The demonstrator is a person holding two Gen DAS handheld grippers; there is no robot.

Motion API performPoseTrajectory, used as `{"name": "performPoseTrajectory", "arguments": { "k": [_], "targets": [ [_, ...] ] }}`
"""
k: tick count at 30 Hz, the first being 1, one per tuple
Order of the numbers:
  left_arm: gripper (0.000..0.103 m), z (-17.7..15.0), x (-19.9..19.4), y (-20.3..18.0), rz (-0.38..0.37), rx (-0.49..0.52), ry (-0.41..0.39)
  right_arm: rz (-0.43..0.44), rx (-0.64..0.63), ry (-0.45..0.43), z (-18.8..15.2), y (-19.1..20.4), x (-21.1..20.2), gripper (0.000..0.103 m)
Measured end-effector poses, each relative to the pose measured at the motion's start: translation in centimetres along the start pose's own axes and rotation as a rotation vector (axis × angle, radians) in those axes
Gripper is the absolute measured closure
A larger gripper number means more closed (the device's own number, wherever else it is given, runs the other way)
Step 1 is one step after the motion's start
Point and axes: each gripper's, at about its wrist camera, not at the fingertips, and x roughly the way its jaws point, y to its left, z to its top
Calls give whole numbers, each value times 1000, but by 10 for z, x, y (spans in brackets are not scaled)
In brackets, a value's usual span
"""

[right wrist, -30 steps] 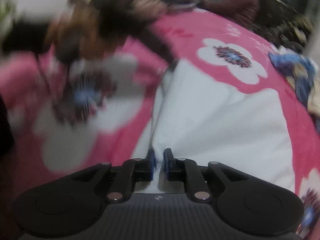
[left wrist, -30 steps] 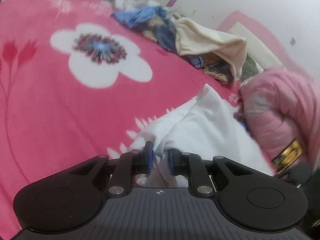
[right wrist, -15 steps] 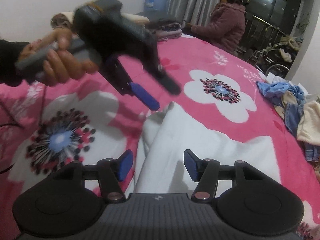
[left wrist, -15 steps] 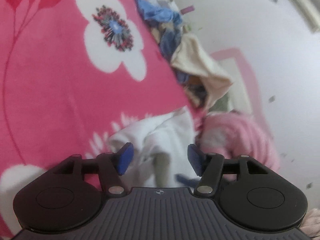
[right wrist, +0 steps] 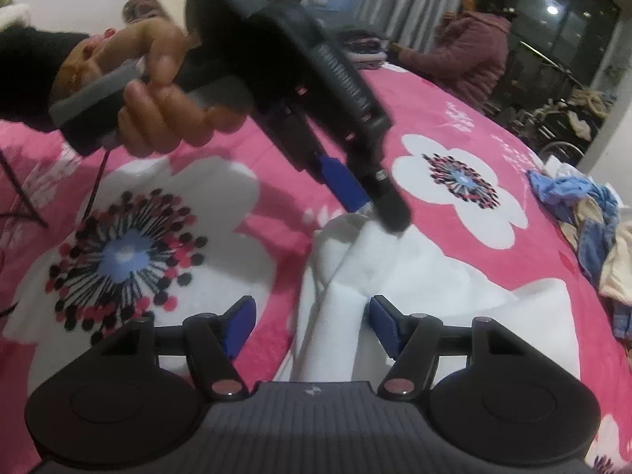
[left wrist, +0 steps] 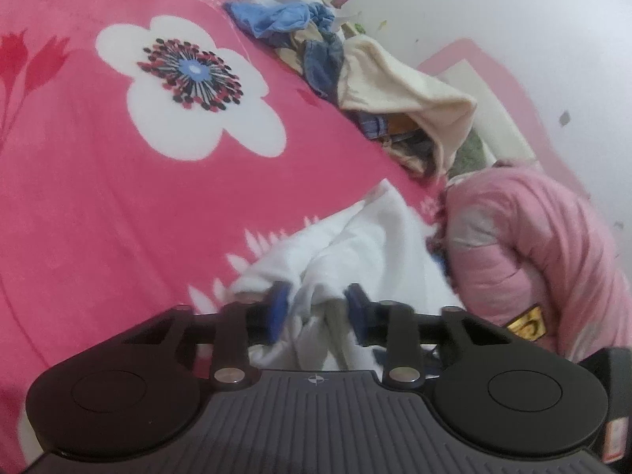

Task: Fold clothes

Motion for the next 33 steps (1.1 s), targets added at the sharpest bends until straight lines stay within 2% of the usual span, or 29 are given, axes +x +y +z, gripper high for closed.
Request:
{"name": "performPoseTrajectory", "arguments": {
  "k": [5, 10, 16, 19, 23, 24, 28, 31, 32, 33],
  "targets": [
    [86, 6, -1, -2, 8, -31, 19, -67, 96, -35, 5, -14, -2, 33],
    [88, 17, 0, 2, -23, -166, 44, -144, 181, -60, 17, -24, 3, 27],
    [88, 23, 1, 6, -60, -303, 63, -176, 228, -87, 27, -19, 5, 26],
    [88, 23, 1, 7, -50, -309, 66, -214, 223, -90, 27, -18, 6, 26],
    [88, 22, 0, 7, -45, -303, 65, -221, 247, -84, 23, -24, 5, 28],
    [88, 22, 0, 7, -49, -306, 65, -218, 247, -79, 23, -24, 5, 30],
    [87, 24, -1, 9, -61, -316, 61, -212, 213, -74, 23, -23, 5, 56],
    [85, 25, -3, 12, -73, -324, 55, -194, 255, -78, 22, -28, 1, 76],
    [80, 25, -4, 12, -78, -324, 49, -191, 269, -82, 22, -29, -1, 78],
    [71, 25, -5, 13, -84, -324, 42, -190, 284, -89, 21, -30, -4, 79]
  ]
}}
